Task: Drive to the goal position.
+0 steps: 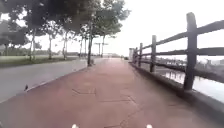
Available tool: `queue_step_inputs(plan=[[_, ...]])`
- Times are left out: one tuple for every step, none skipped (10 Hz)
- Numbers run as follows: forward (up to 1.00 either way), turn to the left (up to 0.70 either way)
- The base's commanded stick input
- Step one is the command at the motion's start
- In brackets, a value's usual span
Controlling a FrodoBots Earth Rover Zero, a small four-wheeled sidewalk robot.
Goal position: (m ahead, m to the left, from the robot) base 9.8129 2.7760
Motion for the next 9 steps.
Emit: queue_step_inputs(plan=[[1.00,0.00],[1.00,0.00],[1.00,0.00],[1.00,0.00],[1.00,0.00],[1.00,0.00],[1.00,0.00],[1.00,0.00],[1.00,0.00]])
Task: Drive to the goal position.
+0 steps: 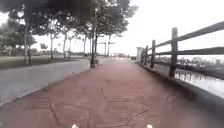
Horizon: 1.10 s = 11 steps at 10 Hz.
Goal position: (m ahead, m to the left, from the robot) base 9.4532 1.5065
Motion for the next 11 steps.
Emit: queue_step_inputs(plan=[[1.00,0.00],[1.00,0.00],[1.00,-0.40],[1.00,-0.40],[1.00,-0.19],[1.00,0.00],[1.00,0.00],[1.00,0.00],[1.00,0.00],[1.00,0.00],[1.00,0.00]])
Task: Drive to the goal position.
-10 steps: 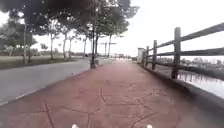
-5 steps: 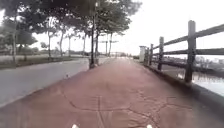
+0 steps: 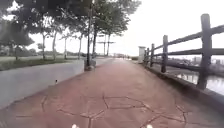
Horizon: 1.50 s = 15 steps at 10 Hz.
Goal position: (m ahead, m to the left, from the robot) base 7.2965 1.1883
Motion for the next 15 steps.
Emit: queue_step_inputs(plan=[[1.00,0.00],[1.00,0.00],[1.00,0.00],[1.00,0.00],[1.00,0.00],[1.00,0.00],[1.00,0.00],[1.00,0.00],[1.00,0.00],[1.00,0.00],[1.00,0.00],[1.00,0.00],[1.00,0.00],[1.00,0.00],[1.00,-0.10]])
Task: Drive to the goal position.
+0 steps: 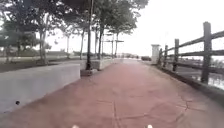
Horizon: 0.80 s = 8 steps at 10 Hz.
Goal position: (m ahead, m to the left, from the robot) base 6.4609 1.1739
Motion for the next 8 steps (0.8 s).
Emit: queue_step_inputs(plan=[[1.00,-0.29],[1.00,-0.40],[1.00,-0.40],[1.00,-0.40],[1.00,-0.28],[1.00,-0.03],[1.00,0.00],[1.00,0.00]])
